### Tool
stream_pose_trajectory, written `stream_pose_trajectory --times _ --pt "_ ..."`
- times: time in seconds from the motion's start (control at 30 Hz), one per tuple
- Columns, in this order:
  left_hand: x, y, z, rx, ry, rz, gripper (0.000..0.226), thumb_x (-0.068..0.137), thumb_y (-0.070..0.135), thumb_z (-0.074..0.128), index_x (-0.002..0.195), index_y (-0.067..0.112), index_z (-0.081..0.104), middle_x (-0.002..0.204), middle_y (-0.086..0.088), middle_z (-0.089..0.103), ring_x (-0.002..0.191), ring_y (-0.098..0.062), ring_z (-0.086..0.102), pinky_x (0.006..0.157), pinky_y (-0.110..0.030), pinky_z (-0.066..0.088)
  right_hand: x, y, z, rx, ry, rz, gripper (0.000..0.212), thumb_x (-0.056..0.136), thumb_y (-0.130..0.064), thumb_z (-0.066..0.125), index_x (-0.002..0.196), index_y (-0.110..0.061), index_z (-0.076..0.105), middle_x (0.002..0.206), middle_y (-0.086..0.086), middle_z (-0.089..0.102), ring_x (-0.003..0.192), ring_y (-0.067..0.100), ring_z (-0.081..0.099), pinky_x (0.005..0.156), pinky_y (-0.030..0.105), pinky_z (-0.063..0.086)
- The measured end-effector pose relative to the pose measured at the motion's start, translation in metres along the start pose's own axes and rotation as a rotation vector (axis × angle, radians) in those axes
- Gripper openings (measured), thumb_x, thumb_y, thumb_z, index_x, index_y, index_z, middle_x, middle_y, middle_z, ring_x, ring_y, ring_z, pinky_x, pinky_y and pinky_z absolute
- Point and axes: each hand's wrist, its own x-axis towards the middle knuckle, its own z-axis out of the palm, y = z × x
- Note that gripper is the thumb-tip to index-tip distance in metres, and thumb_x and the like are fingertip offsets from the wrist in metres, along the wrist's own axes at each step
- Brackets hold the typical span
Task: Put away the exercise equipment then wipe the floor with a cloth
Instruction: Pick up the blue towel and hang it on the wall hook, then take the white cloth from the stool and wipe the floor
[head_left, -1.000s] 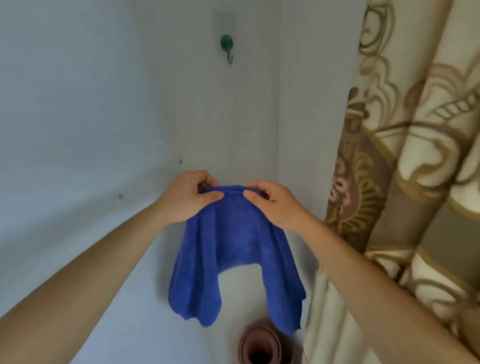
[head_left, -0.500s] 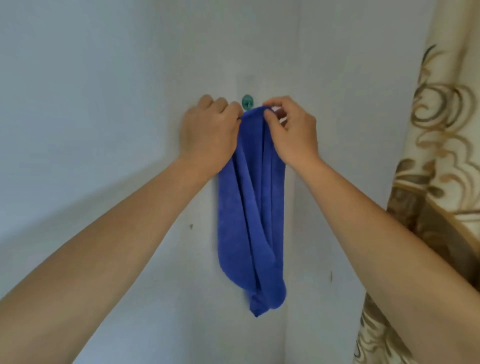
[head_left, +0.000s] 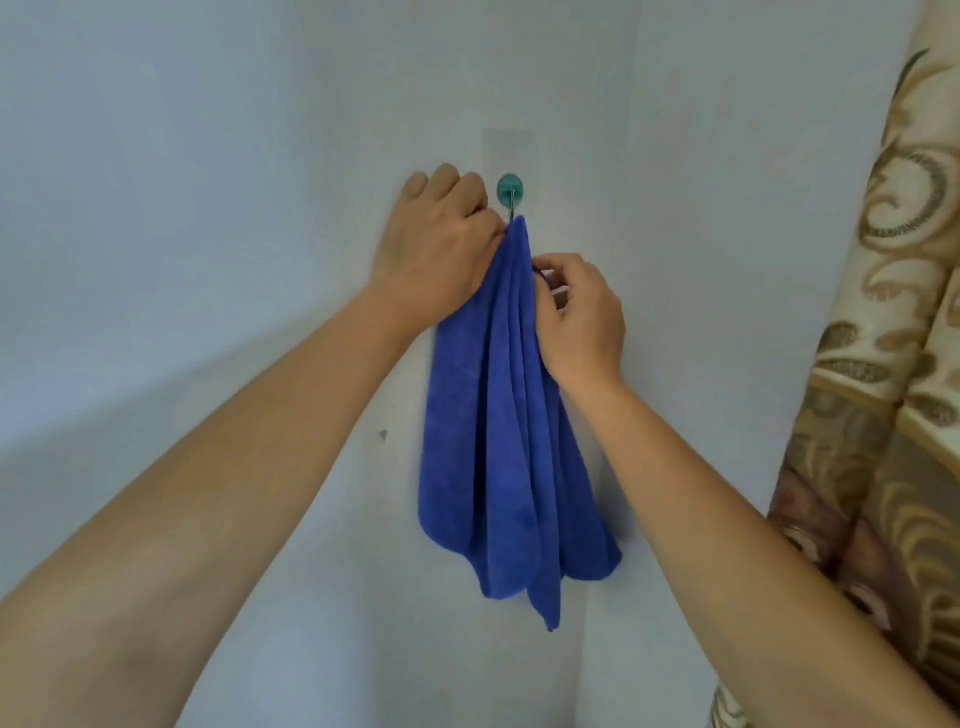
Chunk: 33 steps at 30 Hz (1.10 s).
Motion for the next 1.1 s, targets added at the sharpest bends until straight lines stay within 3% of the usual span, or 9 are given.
stream_pose_trajectory --times 0.2,0.37,0.47,0.57,0.73,0.9,1.1 --pt "-0.109 0.056 -0.039 -0.189 0.026 -0.436 0.013 0.091 0.018 0.062 0.092 0.012 0.073 0.097 -0.012 0.063 0.086 -0.033 0.056 0.074 -0.042 0.044 -0.060 0.015 -0.029 -0.034 -0.051 -0.049 0.030 0.100 -0.028 0.052 0.127 -0.025 0.064 0.122 -0.004 0.056 0.107 0.012 0.059 0.090 0.037 0.053" --pt "-0.239 0.101 -0.111 -0.021 -0.258 -0.624 0.032 0.097 0.024 0.055 0.125 0.010 0.065 0.137 -0.018 0.054 0.127 -0.036 0.049 0.101 -0.046 0.037 -0.152 0.036 -0.019 -0.047 -0.049 -0.178 0.034 0.098 -0.020 0.057 0.131 -0.010 0.062 0.135 0.015 0.053 0.121 0.029 0.053 0.099 0.046 0.048" --pt "-0.292 0.115 -0.170 0.089 -0.371 -0.709 0.040 0.099 0.028 0.051 0.133 0.008 0.059 0.146 -0.020 0.045 0.137 -0.038 0.039 0.107 -0.046 0.032 -0.223 0.025 0.001 0.004 -0.166 -0.202 0.041 0.097 -0.020 0.059 0.136 -0.005 0.058 0.147 0.022 0.046 0.134 0.037 0.046 0.110 0.046 0.039" --pt "-0.335 0.113 -0.234 0.213 -0.492 -0.769 0.045 0.100 0.032 0.050 0.138 0.008 0.054 0.151 -0.020 0.039 0.142 -0.038 0.033 0.109 -0.049 0.031 -0.295 -0.008 0.016 0.046 -0.403 -0.246 0.051 0.099 -0.027 0.057 0.146 -0.007 0.048 0.157 0.023 0.033 0.146 0.039 0.030 0.117 0.050 0.029" --pt "-0.396 0.086 -0.370 0.420 -0.697 -0.901 0.055 0.102 0.043 0.039 0.148 0.013 0.040 0.160 -0.018 0.022 0.149 -0.035 0.019 0.113 -0.055 0.026 -0.384 -0.111 0.038 0.200 -0.693 -0.353 0.059 0.102 -0.034 0.050 0.155 -0.013 0.034 0.165 0.018 0.017 0.154 0.033 0.014 0.122 0.051 0.020" --pt "-0.462 0.073 -0.556 0.673 -0.730 -1.024 0.061 0.101 0.047 0.034 0.152 0.012 0.032 0.161 -0.019 0.016 0.150 -0.035 0.014 0.114 -0.057 0.025 -0.459 -0.261 0.058 0.383 -0.693 -0.554 0.059 0.102 -0.033 0.053 0.153 -0.008 0.037 0.163 0.022 0.022 0.152 0.036 0.020 0.119 0.054 0.025" --pt "-0.526 0.058 -0.796 0.968 -0.831 -1.116 0.064 0.102 0.047 0.033 0.153 0.009 0.028 0.160 -0.024 0.014 0.149 -0.040 0.014 0.114 -0.058 0.025 -0.600 -0.479 0.060 0.595 -0.878 -0.661 0.063 0.102 -0.036 0.051 0.157 -0.012 0.029 0.166 0.019 0.013 0.153 0.035 0.015 0.120 0.053 0.022"
